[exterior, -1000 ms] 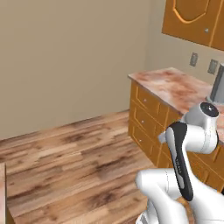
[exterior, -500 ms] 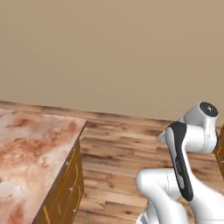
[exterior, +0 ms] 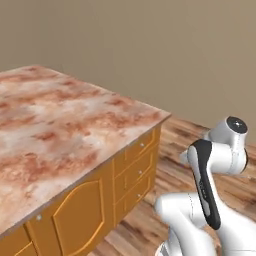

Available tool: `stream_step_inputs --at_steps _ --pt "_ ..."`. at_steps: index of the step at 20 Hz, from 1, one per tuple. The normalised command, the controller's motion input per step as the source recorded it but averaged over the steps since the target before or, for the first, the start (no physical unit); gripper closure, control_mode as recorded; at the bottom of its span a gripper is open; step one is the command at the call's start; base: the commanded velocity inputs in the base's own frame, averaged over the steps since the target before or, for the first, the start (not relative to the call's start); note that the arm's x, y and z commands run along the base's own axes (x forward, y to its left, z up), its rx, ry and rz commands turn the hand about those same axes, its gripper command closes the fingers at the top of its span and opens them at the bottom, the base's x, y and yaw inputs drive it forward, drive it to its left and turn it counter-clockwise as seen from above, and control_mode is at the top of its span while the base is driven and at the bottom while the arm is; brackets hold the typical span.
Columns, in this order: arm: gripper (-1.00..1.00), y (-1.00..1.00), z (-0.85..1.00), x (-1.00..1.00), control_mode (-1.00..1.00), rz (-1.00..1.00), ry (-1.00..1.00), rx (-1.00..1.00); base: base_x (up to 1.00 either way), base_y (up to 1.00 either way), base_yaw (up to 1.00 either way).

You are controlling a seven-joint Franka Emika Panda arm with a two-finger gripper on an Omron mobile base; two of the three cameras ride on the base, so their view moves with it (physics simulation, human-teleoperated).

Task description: Take a sugar cube from the saucer and place it inside the coffee. Then, grab milk from the fridge and place it next to the coffee on the counter to sweeten the coffee.

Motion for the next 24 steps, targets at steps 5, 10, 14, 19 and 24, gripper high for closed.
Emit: stream_step_inputs --at_steps 5,10,14,19,24 --pt "-1.0 0.0 0.0 0.0 1.0 0.0 0.0 0.0 -0.14 0.71 0.89" --pt "-1.0 0.0 0.0 0.0 1.0 0.0 0.0 0.0 -0.13 0.54 0.96" --pt "-1.0 0.0 0.0 0.0 1.0 0.0 0.0 0.0 -0.08 0.43 0.98" --pt "-1.0 0.0 0.0 0.0 1.0 0.0 0.0 0.0 0.0 0.6 0.86" --pt "-1.0 0.0 0.0 0.0 1.0 0.0 0.0 0.0 0.1 0.77 0.74"
